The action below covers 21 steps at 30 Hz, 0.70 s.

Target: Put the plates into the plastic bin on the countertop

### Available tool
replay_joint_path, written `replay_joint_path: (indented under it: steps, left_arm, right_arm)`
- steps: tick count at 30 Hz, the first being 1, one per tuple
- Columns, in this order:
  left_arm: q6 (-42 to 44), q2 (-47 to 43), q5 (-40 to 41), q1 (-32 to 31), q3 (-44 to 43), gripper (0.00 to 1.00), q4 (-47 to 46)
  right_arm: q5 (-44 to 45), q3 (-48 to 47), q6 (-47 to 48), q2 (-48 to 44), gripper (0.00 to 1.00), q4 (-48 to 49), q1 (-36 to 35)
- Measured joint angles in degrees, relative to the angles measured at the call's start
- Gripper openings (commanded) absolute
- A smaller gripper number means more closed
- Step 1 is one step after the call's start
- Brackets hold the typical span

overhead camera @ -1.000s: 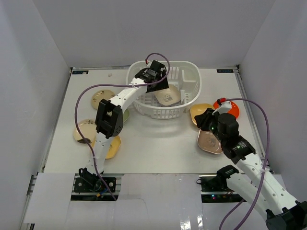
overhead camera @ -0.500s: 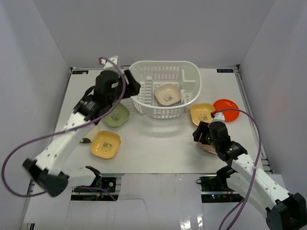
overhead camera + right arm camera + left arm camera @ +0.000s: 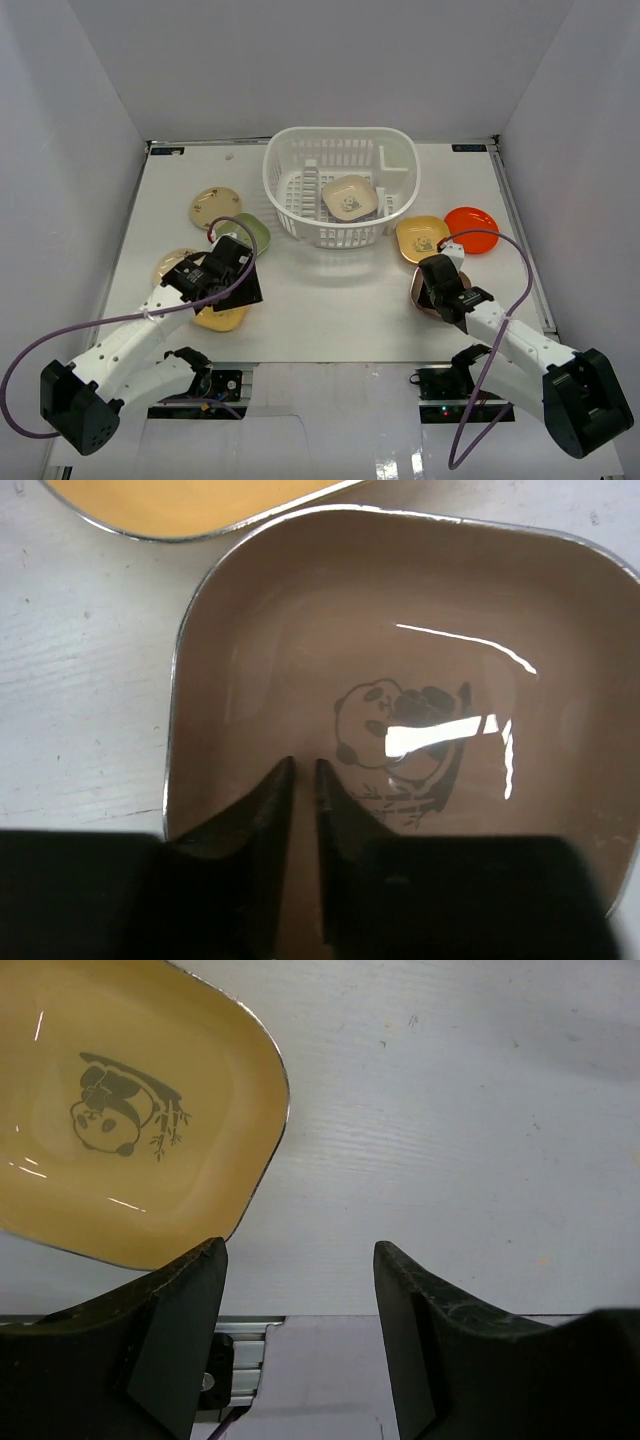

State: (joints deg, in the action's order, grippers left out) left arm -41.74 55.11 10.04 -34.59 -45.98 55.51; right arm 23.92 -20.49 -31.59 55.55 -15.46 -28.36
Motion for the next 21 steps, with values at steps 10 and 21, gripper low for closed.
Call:
replay_joint_path:
  steps: [10,21]
  left_arm:
    - [-5.01,7.91,2.05,-0.52,3.39,0.72,-0.24]
    - [-7.13,17.29,5.75,-1.62,3.52,0.36,-2.56]
  right_arm:
    - [1.81,-4.26,-2.82,-12.76,0.08,-9.4,-2.25]
    - [1.51,-17.0,-1.2,-16.63,0.73,-13.55,-4.55]
